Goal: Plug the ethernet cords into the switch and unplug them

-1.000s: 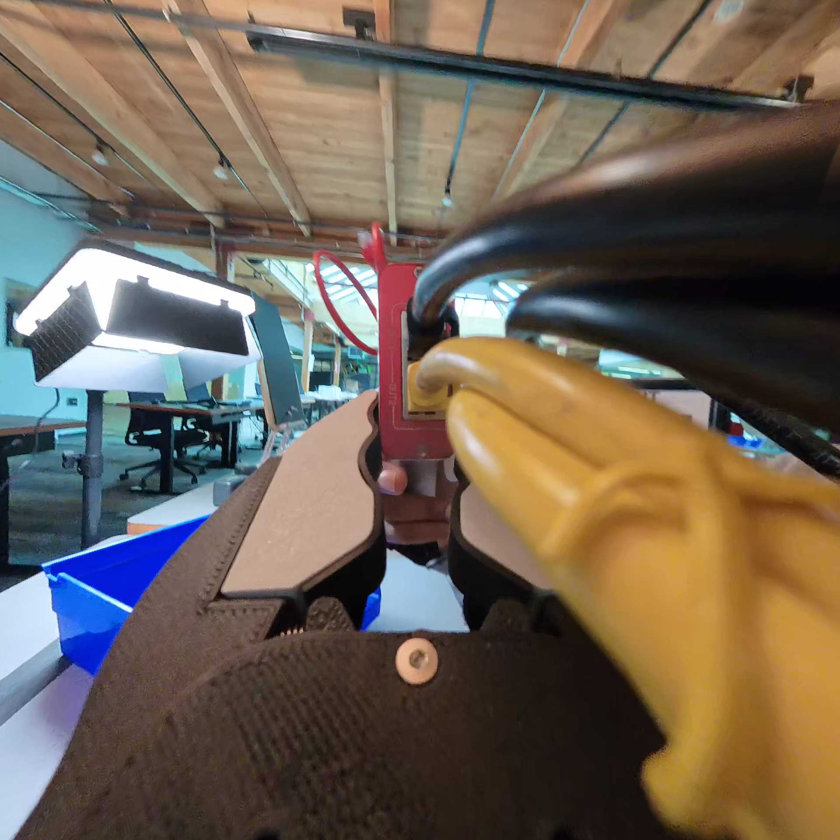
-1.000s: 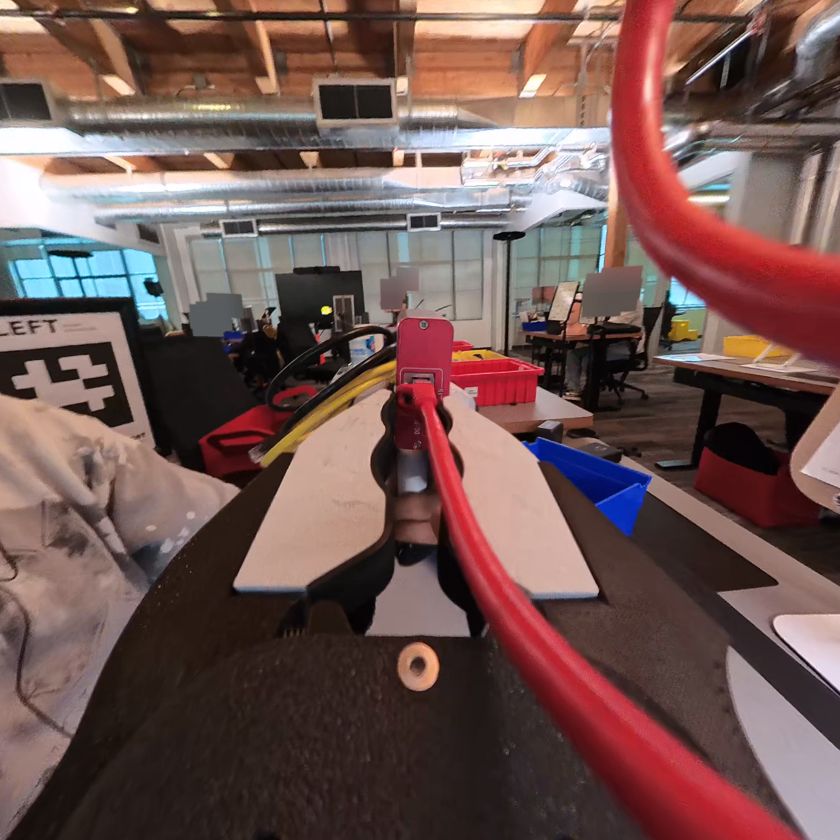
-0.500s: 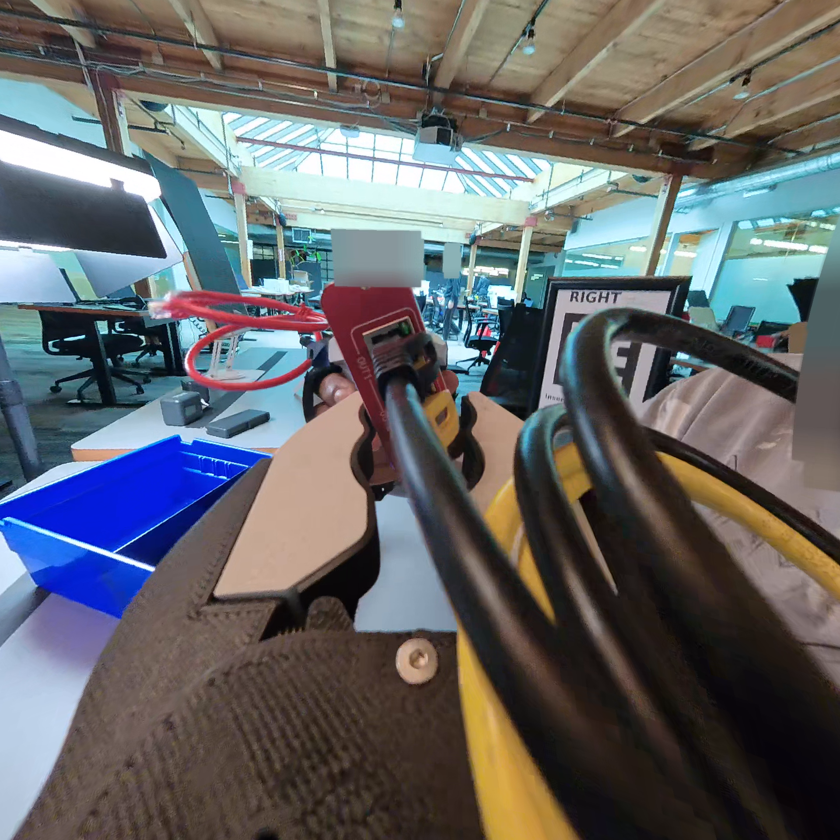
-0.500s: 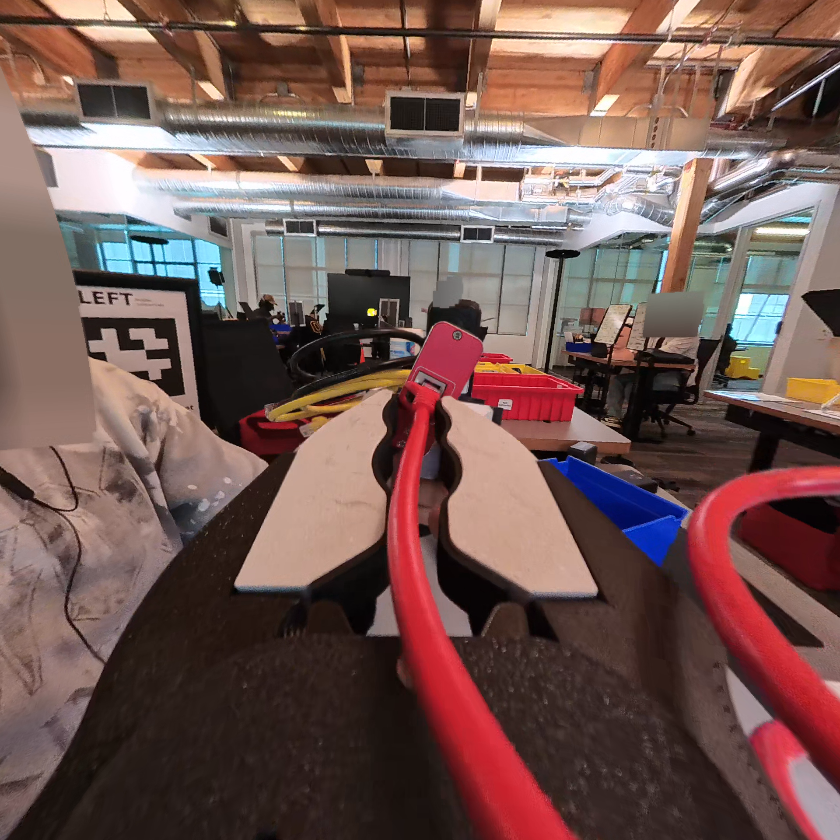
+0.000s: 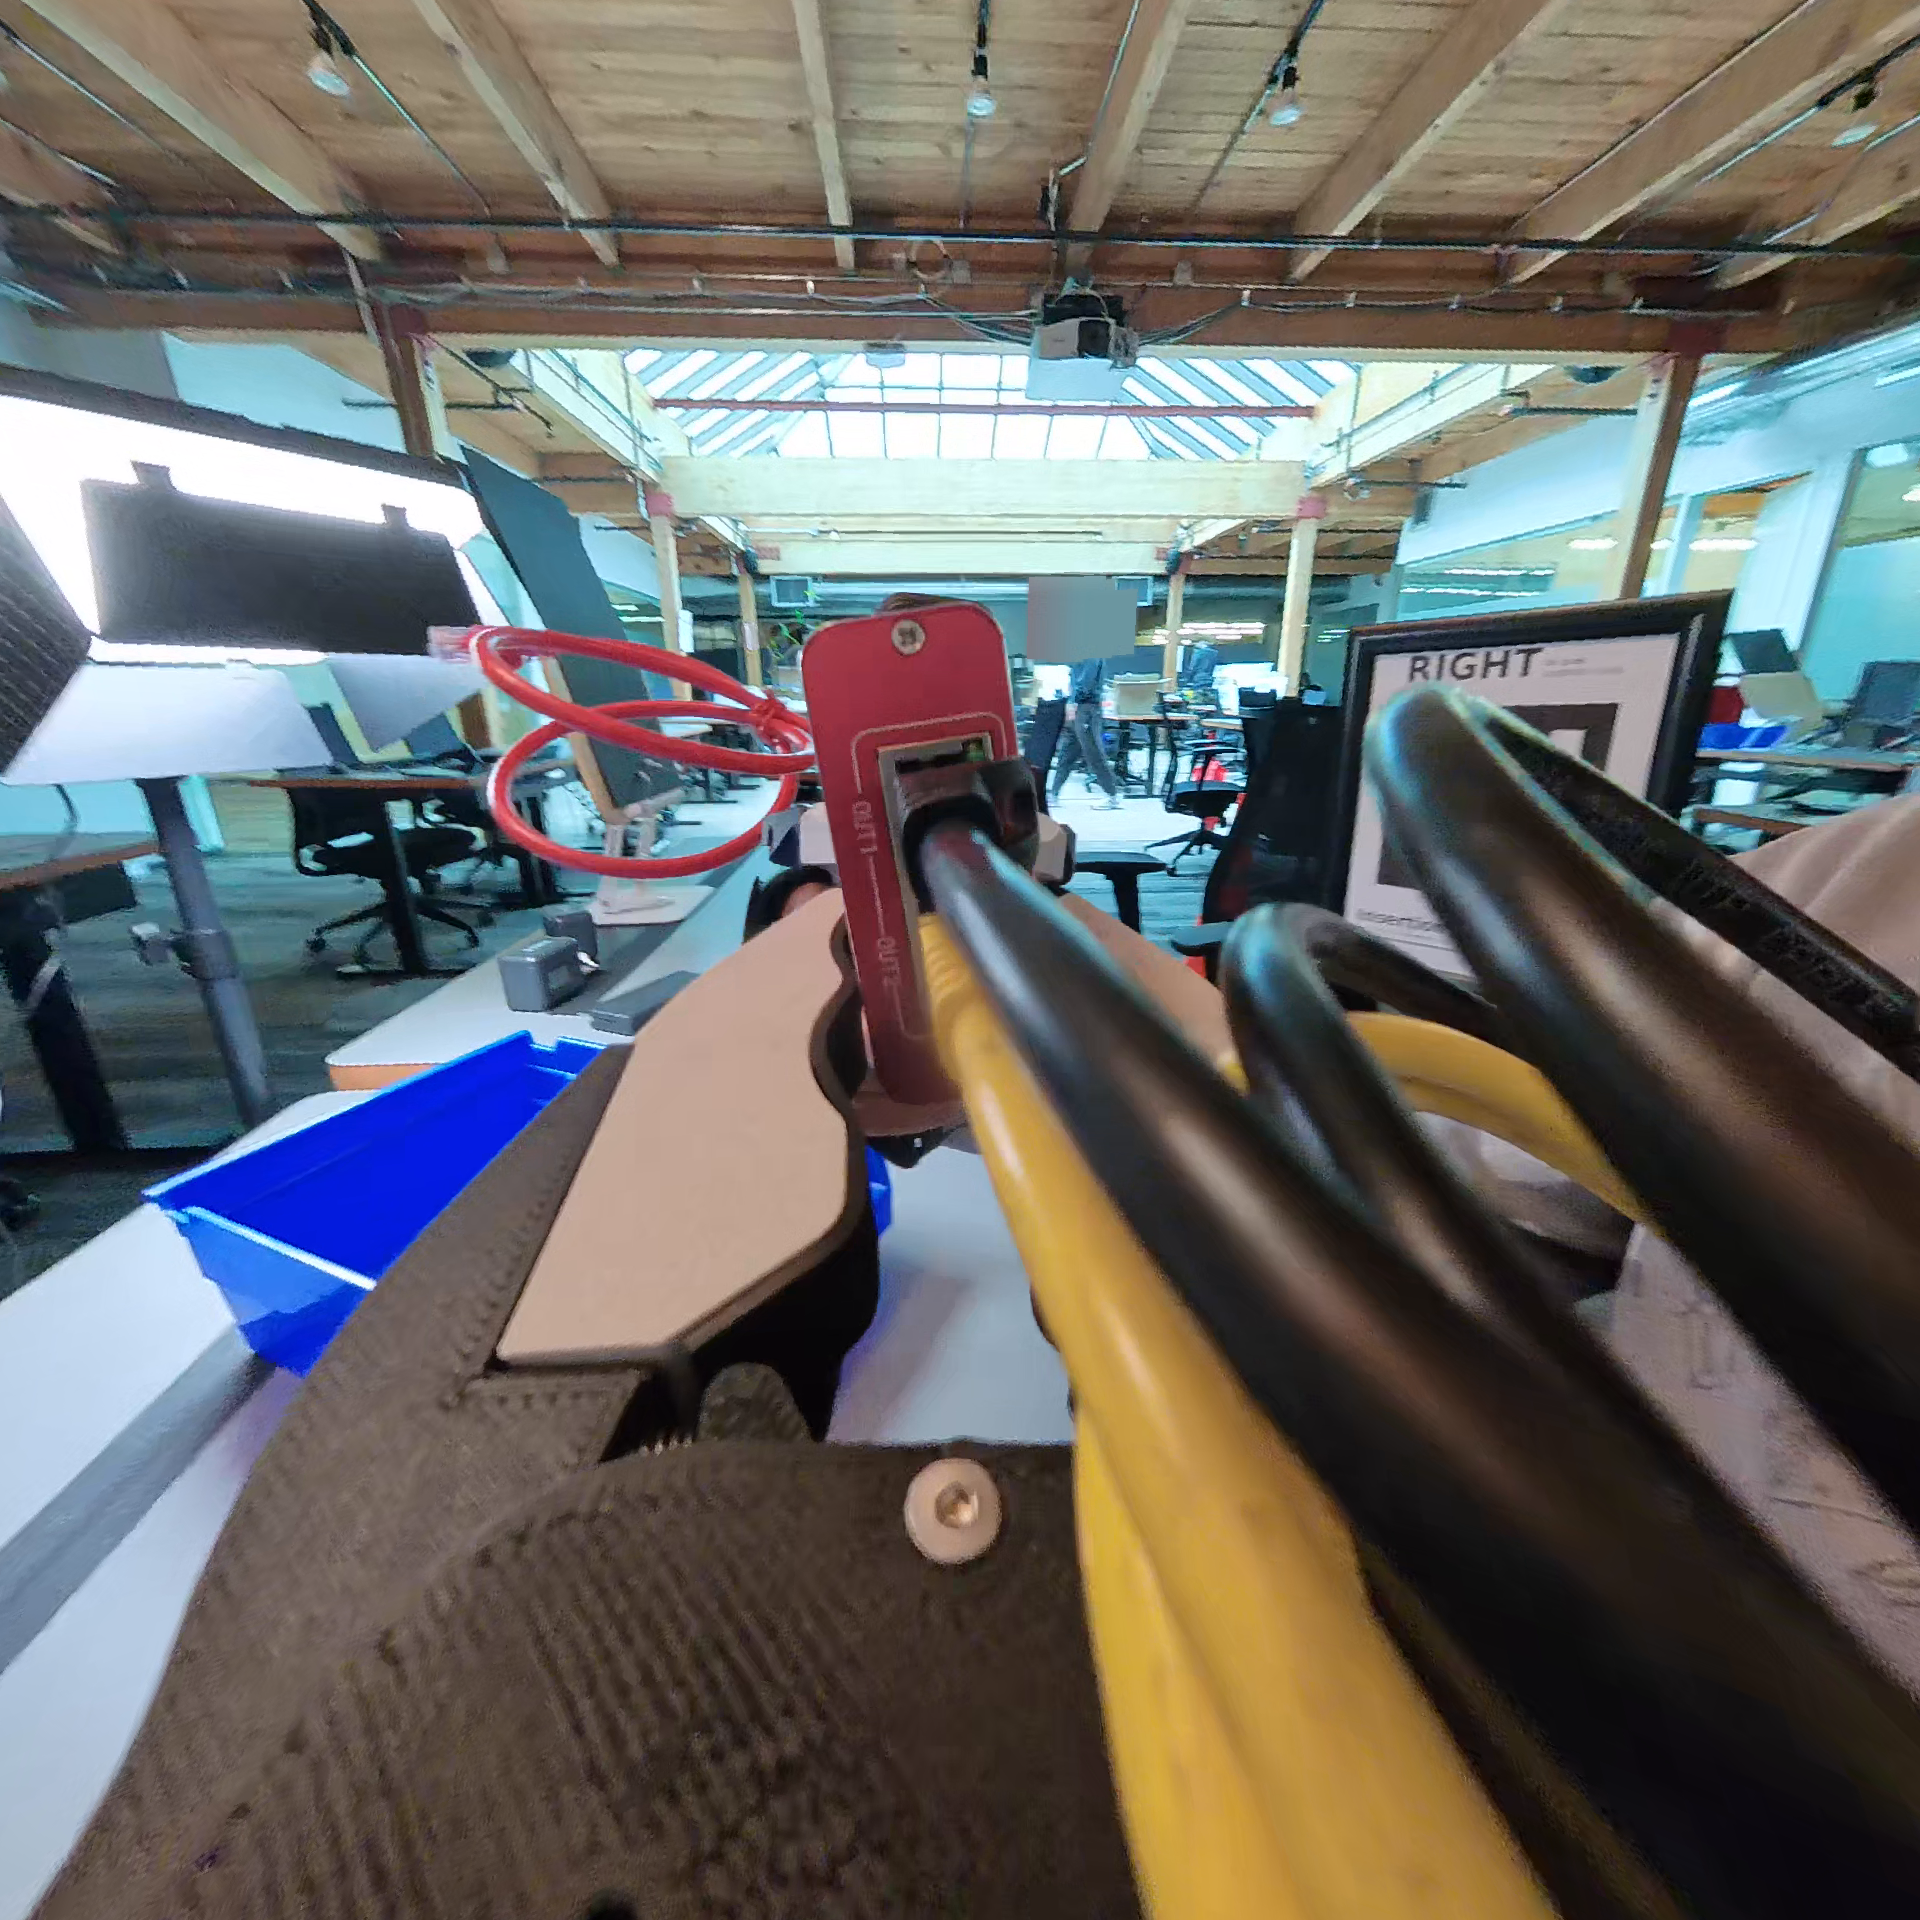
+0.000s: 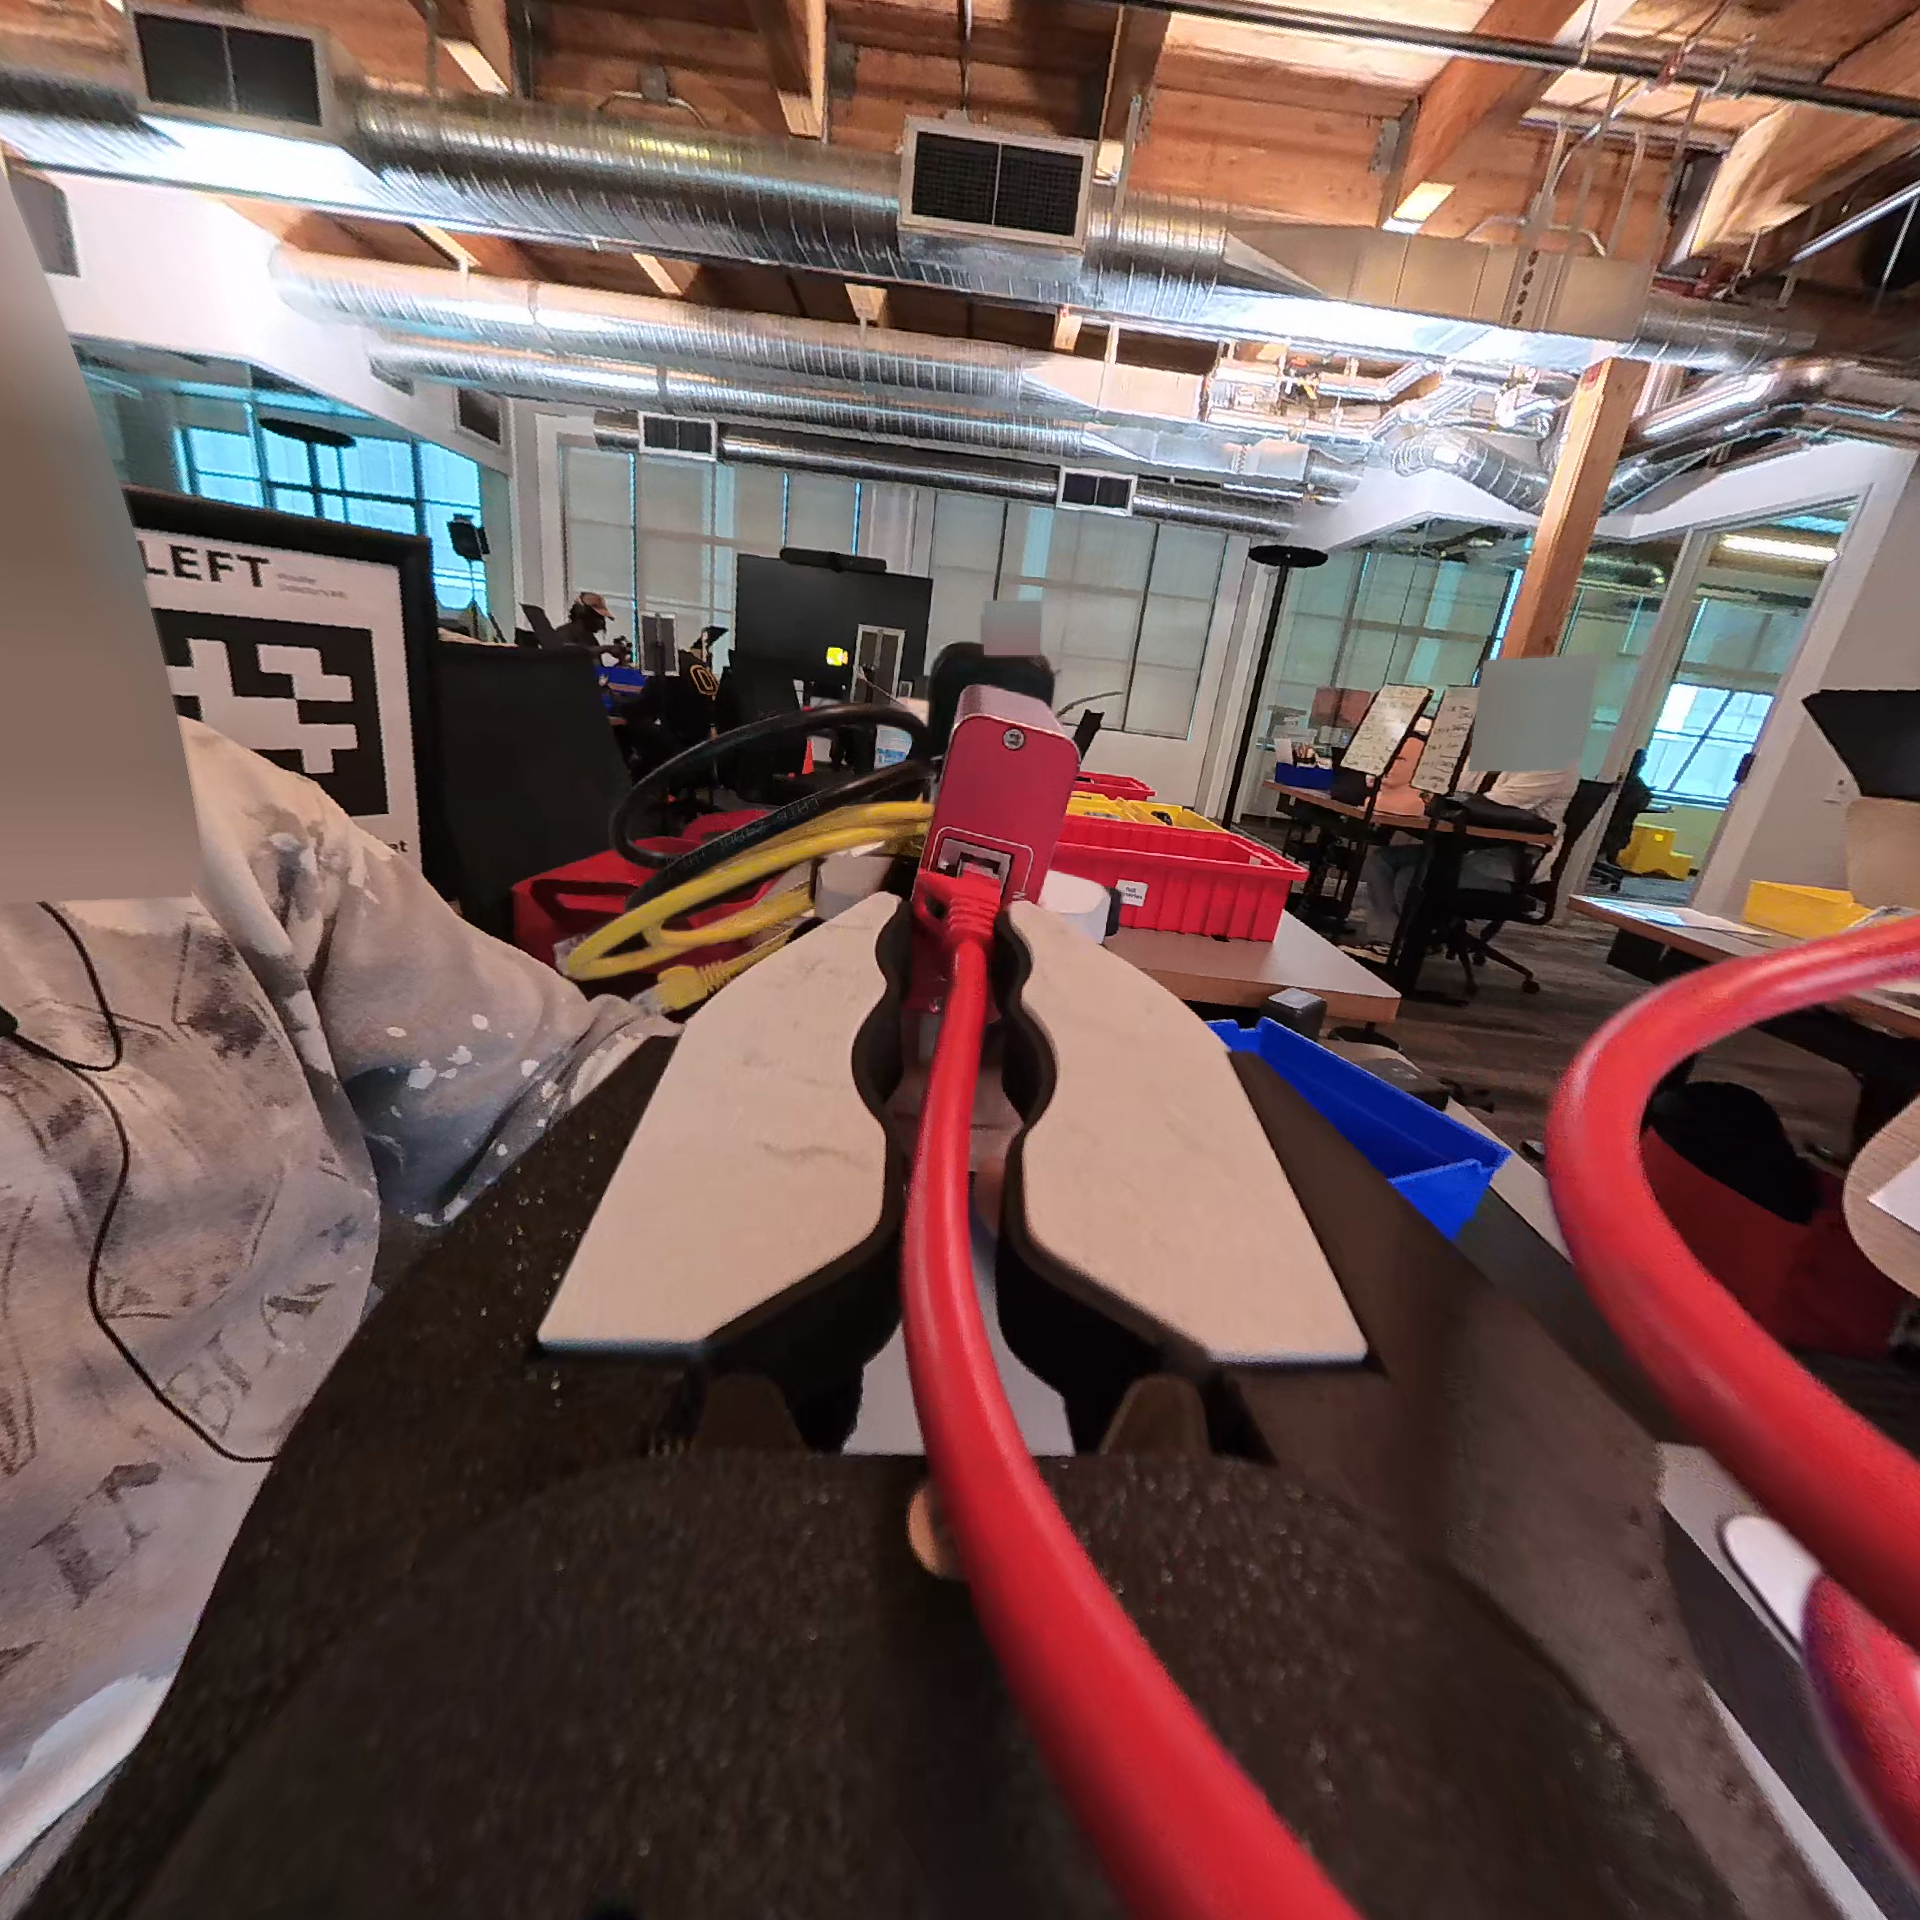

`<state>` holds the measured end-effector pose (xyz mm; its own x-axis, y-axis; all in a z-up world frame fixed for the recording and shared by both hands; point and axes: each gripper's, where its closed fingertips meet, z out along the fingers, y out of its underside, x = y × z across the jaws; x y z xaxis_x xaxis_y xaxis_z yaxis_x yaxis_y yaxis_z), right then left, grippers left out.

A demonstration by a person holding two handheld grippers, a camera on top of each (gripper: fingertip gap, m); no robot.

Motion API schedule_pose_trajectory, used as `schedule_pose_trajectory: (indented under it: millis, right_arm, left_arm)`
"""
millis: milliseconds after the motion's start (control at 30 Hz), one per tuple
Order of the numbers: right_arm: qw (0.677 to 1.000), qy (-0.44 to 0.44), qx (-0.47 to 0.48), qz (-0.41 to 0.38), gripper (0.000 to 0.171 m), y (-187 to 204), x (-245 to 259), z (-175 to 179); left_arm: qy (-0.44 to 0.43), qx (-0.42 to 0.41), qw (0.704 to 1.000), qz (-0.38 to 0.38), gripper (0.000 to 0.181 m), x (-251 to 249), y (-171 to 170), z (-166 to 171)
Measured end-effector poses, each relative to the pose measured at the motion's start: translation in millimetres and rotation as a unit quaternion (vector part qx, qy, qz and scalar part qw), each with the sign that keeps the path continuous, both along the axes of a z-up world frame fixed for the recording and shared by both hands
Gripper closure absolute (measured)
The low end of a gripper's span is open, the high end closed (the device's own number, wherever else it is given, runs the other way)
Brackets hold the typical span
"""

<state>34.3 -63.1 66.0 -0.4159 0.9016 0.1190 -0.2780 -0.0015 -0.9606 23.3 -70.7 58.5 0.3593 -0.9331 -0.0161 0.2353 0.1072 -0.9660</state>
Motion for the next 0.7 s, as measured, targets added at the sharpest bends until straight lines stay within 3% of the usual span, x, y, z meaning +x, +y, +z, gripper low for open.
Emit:
schedule_pose_trajectory:
  millis: [200,533,700]
  right_arm:
    - [1.0,-0.001,-0.001,-0.01,0.156,-0.4,-3.7,1.0]
    - [0.999,0.005,0.014,-0.035,0.155,-1.8,-6.3,6.2]
    - [0.997,-0.013,0.052,-0.047,0.156,-7.4,-10.2,-0.3]
  left_arm:
    - [0.011,0.063,0.997,0.034,0.15,-3.8,2.2,-2.9]
    - [0.043,0.088,0.993,0.068,0.15,-5.1,-1.0,1.6]
    - [-0.006,0.089,0.995,0.048,0.144,-8.4,-9.6,15.5]
